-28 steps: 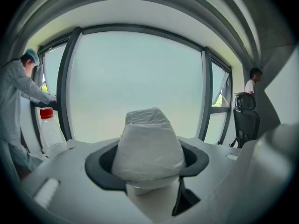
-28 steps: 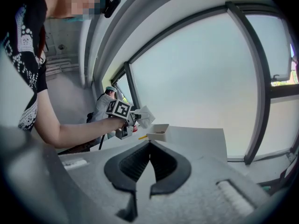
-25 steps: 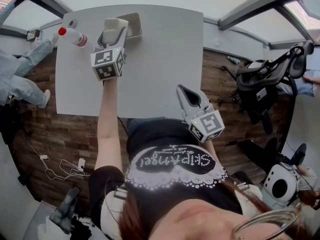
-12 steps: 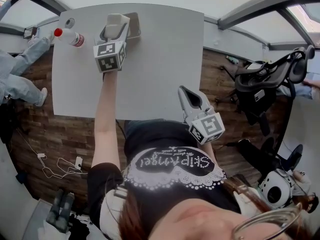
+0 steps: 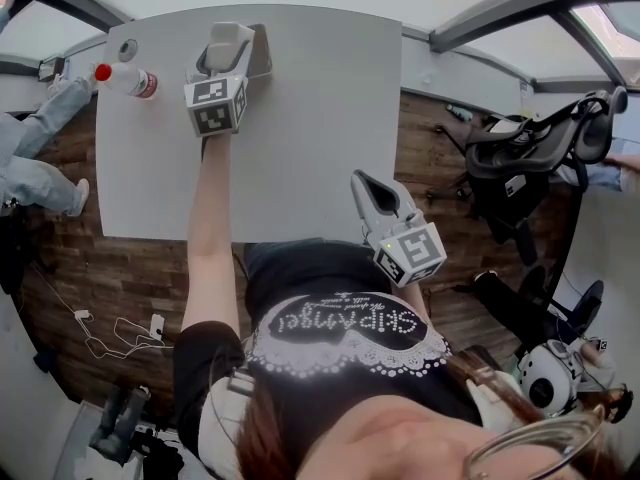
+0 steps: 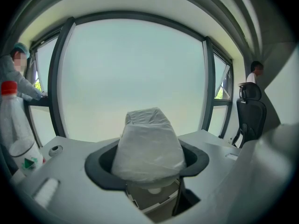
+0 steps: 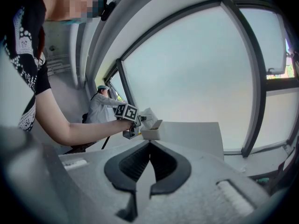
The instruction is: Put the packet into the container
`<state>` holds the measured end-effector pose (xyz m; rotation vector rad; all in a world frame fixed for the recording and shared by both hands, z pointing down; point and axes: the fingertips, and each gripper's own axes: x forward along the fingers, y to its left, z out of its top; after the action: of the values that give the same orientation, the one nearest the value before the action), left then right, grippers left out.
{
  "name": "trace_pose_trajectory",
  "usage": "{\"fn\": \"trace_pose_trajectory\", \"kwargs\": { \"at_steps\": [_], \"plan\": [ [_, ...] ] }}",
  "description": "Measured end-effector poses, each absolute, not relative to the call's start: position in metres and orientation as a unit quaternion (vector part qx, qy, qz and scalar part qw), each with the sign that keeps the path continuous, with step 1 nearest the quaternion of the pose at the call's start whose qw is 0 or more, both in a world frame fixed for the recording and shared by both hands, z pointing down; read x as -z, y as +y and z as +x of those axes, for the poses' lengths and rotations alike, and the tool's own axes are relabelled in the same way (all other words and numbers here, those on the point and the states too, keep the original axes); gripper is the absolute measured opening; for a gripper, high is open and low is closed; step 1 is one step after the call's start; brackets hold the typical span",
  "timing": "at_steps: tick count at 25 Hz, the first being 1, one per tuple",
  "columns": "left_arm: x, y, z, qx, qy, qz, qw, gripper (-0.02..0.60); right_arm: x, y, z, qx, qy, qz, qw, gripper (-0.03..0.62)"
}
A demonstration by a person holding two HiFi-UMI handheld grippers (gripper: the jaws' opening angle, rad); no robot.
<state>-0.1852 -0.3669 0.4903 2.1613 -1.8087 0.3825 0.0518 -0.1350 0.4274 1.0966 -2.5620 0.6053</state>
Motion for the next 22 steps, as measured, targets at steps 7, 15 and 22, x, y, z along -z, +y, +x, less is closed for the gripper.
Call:
{"fn": "trace_pose_trajectory", "kwargs": {
  "at_steps": [7,15,22],
  "plan": [
    [-0.510,-0.373,-0.178,-0.149,-0.619,0.757,0.148,0.287,-0.430,-0.137,0.055,-0.216,-0.886,0.384,0.145,-0.005],
    [-0.517,-0.372,-0.180,-0.157,-0.624,0.751,0.150,0.292,-0.430,-0.137,0.056,-0.218,-0.886,0.383,0.144,-0.005],
    [-0.520,-0.369,-0.177,-0.166,-0.612,0.757,0.160,0.311,-0.431,-0.136,0.054,-0.219,-0.887,0.381,0.144,-0.005]
  ]
}}
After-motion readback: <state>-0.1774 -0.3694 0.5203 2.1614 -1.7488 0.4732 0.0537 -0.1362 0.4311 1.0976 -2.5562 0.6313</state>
